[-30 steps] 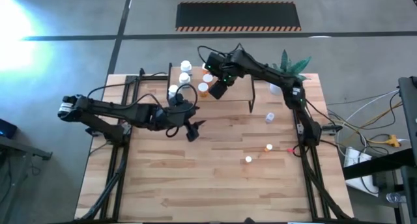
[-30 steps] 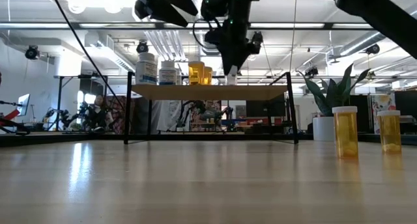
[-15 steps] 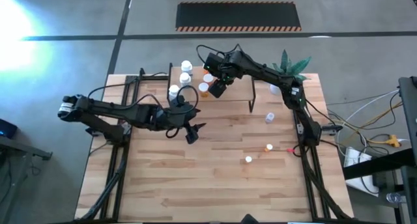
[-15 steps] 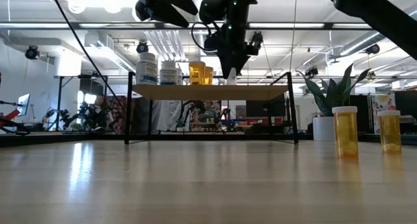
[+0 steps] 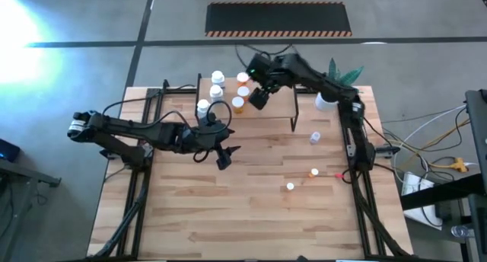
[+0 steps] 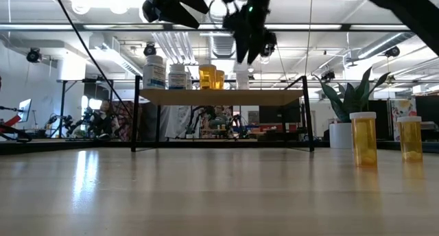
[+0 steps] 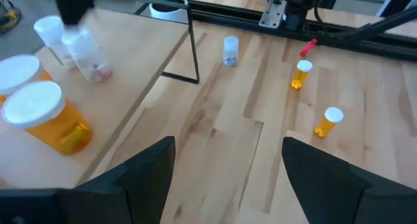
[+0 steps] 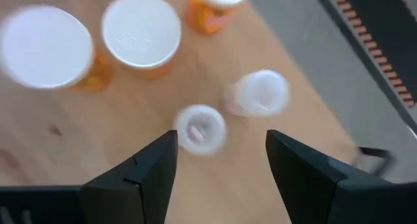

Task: Pick and place medicine bottles onto shelf by color
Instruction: Put the transparent pill bottle on the shelf aligned with the other transparent pill bottles

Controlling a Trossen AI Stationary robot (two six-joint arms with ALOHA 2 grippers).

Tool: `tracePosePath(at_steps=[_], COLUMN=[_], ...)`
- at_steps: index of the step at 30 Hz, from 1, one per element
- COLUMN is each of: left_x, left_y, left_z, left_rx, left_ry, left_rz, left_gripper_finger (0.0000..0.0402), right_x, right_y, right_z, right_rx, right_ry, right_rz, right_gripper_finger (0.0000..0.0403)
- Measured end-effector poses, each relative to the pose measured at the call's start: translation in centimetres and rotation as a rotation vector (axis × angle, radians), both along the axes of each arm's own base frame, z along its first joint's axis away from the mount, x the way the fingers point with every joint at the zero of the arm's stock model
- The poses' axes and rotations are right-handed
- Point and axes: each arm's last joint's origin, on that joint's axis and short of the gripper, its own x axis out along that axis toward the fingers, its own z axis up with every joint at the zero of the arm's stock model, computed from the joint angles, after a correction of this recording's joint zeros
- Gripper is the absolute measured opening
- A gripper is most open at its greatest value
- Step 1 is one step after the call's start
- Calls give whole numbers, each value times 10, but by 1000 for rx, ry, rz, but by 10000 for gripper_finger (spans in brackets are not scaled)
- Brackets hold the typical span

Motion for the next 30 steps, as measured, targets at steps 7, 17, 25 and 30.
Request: tracePosePath(at_steps=[7,17,25,30], left_x=[0,0,0,0], left_y=[0,0,0,0], left_z=[0,-1,0,0], left_rx=[-55,-55,-57,-58], left_ry=[-20,-19,-27,-29], left_rz=[32,32,32,32], left_gripper_finger=[265,265,265,265], right_x=[-56,-155,-210,-218], right_y=[35,126,152,148], right_z=[51,34,-4,-47], right_rx=[-39,81,239,213], right_ry=[-91,-159,-229,-100], right_rz=[31,-10,-325,-412], right_gripper_finger=[223,224,224,224])
